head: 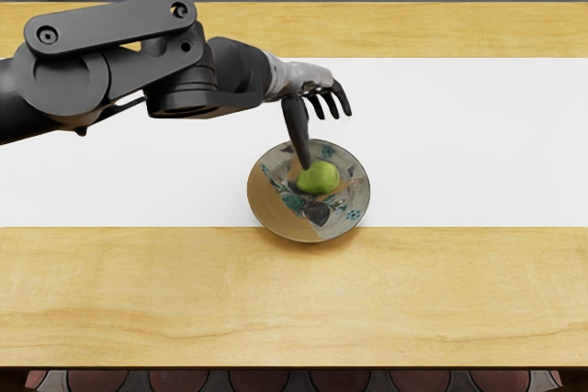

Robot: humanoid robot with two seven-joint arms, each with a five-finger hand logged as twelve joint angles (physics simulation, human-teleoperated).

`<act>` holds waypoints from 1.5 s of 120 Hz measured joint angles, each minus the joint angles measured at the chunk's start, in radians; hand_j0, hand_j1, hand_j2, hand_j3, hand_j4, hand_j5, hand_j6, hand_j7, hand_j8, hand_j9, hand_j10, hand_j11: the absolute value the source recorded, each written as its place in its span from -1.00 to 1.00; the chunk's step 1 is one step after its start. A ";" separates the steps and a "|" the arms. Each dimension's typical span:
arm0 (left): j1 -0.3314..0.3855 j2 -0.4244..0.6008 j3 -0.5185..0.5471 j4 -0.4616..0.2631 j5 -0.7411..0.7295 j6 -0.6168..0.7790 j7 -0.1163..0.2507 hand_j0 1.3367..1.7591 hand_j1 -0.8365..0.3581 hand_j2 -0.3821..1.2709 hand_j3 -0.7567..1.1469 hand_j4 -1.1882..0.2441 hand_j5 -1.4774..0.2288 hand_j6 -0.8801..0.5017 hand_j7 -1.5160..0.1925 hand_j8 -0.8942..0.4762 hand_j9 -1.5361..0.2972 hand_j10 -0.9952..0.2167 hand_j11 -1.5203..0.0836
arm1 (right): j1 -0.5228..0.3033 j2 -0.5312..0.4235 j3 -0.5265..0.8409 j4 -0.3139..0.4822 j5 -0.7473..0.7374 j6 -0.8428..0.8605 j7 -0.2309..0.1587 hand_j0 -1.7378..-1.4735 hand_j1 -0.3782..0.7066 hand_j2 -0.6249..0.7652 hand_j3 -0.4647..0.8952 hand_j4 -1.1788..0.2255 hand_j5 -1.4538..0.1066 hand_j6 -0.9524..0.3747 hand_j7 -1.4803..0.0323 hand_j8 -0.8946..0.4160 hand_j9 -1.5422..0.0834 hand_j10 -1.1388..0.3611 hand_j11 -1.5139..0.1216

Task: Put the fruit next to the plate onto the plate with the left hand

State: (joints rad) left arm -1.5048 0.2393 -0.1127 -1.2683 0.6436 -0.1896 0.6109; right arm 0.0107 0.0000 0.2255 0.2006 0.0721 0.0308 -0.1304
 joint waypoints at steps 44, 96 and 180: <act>0.039 0.178 -0.023 -0.082 -0.220 0.006 0.000 0.52 0.63 -0.48 -0.20 0.41 0.45 0.03 0.49 0.06 0.41 0.35 0.59 | 0.001 0.000 0.000 0.001 0.000 0.001 0.000 -0.40 -0.89 -0.11 -0.32 0.64 0.82 0.39 0.91 0.32 0.85 0.48 0.81; 0.280 0.470 -0.171 -0.205 -0.573 -0.072 0.000 0.52 0.74 -0.51 -0.20 0.49 0.54 0.10 0.59 0.13 0.50 0.44 0.69 | 0.007 0.000 0.000 0.007 -0.001 0.001 0.000 -0.40 -0.89 -0.11 -0.32 0.64 0.82 0.40 0.91 0.32 0.86 0.48 0.81; 0.463 0.808 -0.335 -0.183 -0.823 -0.256 0.000 0.52 0.97 -0.54 -0.20 0.65 0.72 0.26 0.76 0.29 0.66 0.63 0.88 | 0.014 0.000 0.001 0.011 -0.002 0.001 0.000 -0.40 -0.89 -0.11 -0.32 0.64 0.82 0.40 0.91 0.32 0.85 0.48 0.81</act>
State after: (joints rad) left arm -1.0415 1.0474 -0.4477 -1.4514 -0.1797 -0.4454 0.6109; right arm 0.0245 0.0000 0.2269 0.2116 0.0706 0.0322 -0.1304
